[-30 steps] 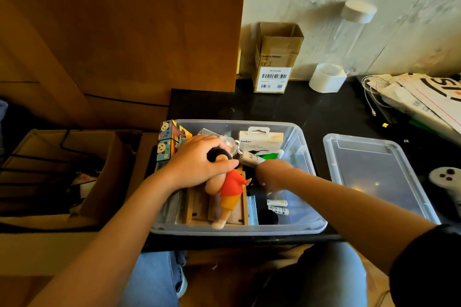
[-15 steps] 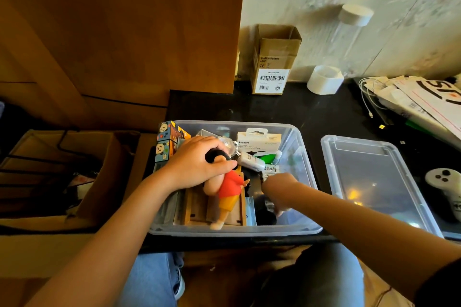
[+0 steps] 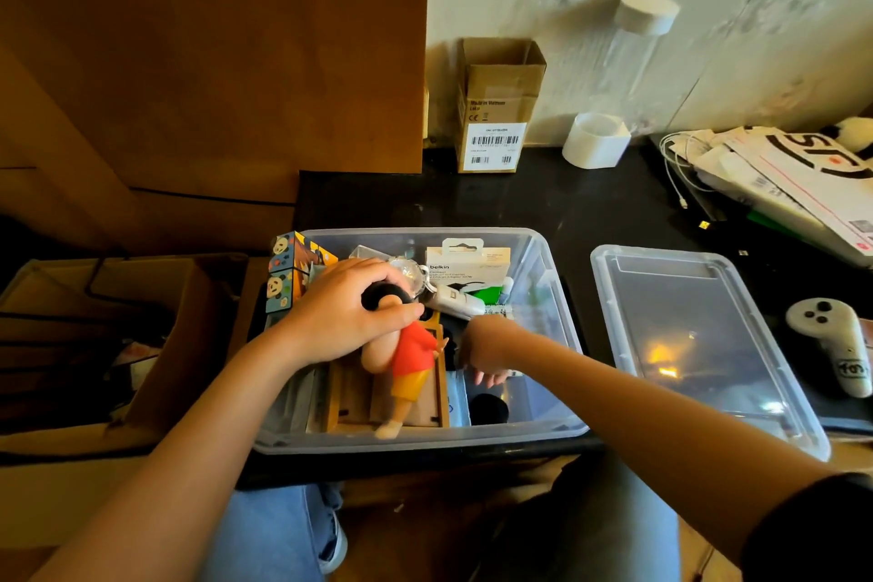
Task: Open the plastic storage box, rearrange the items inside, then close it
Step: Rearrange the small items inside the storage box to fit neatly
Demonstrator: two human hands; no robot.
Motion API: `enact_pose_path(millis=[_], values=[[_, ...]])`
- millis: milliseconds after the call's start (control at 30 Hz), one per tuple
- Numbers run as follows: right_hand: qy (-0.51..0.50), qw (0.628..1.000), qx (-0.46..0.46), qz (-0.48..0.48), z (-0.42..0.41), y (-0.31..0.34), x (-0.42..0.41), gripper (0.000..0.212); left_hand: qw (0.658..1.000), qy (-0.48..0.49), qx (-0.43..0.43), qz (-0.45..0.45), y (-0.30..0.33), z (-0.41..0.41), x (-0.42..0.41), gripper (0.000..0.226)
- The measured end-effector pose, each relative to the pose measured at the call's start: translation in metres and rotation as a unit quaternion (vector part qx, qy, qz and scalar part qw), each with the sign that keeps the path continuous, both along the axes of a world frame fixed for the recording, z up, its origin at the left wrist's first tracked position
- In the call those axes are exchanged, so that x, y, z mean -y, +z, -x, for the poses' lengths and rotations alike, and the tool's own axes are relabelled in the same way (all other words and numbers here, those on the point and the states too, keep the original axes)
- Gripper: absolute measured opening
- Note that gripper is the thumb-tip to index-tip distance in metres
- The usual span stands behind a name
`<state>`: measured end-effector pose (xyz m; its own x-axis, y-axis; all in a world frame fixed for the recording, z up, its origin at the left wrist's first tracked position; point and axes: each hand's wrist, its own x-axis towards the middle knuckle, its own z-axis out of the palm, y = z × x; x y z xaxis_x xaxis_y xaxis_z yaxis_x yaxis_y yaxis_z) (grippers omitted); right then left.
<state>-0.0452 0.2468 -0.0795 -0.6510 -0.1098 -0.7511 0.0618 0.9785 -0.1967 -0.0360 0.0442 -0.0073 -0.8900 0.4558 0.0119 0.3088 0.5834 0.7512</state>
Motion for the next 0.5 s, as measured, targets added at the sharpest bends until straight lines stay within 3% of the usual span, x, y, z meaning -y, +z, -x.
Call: enact_pose_path(millis=[100, 267, 367, 500], values=[[-0.041, 0.998, -0.024, 0.052, 0.001, -0.002, 0.002, 0.018, 1.0, -0.002, -0.001, -0.005, -0.001, 0.001, 0.0, 0.038], [-0.107, 0.989, 0.026, 0.097, 0.003, -0.003, 0.002, 0.012, 1.0, 0.001, 0.005, -0.006, -0.003, 0.001, 0.001, 0.042], [-0.213, 0.956, 0.03, 0.199, -0.001, 0.002, -0.001, 0.007, 1.0, 0.002, 0.005, -0.008, -0.003, 0.001, 0.0, 0.043], [-0.262, 0.937, 0.078, 0.216, -0.002, 0.008, 0.001, 0.012, 1.0, 0.001, 0.017, -0.007, -0.001, 0.001, 0.0, 0.048]])
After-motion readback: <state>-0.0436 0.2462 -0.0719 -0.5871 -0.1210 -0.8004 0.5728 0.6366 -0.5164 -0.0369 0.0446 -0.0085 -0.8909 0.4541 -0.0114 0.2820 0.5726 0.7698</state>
